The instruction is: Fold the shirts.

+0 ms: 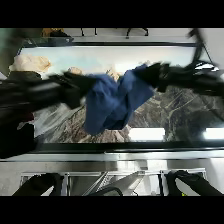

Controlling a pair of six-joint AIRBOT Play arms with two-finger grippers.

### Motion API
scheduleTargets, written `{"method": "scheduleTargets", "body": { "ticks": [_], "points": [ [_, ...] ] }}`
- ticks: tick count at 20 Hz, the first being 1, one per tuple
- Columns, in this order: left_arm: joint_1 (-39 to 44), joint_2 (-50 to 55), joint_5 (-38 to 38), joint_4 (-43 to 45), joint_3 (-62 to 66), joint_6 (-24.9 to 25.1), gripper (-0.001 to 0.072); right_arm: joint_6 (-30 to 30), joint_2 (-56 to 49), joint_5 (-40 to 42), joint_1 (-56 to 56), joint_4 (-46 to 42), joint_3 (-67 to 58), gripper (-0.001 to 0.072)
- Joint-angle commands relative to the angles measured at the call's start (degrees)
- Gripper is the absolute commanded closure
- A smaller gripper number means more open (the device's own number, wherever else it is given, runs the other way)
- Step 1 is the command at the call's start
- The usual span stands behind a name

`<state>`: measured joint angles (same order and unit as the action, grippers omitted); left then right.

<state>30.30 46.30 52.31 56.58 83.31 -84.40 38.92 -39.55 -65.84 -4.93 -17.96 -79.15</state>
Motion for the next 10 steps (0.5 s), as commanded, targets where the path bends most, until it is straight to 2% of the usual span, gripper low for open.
{"method": "scheduleTargets", "body": {
  "ticks": [1,3,5,10],
  "points": [
    [0.02,-6.36,3.34,4.02,13.68,-0.63,0.0692,0.07,6.6,1.09,2.14,-5.42,-13.55,0.0692],
    [0.0,-7.13,9.42,8.26,14.78,-5.07,0.0691,0.07,7.41,1.09,2.32,-6.67,-14.95,0.0691],
    [0.0,-6.78,13.57,10.88,11.06,-8.46,0.0692,3.39,5.81,0.02,2.32,-9.16,-14.4,0.0691],
    [0.0,0.24,13.27,11.26,-8.28,-8.9,0.0691,11.37,-8.24,-14.75,2.05,-9.4,-8.39,0.069]
  ]
}}
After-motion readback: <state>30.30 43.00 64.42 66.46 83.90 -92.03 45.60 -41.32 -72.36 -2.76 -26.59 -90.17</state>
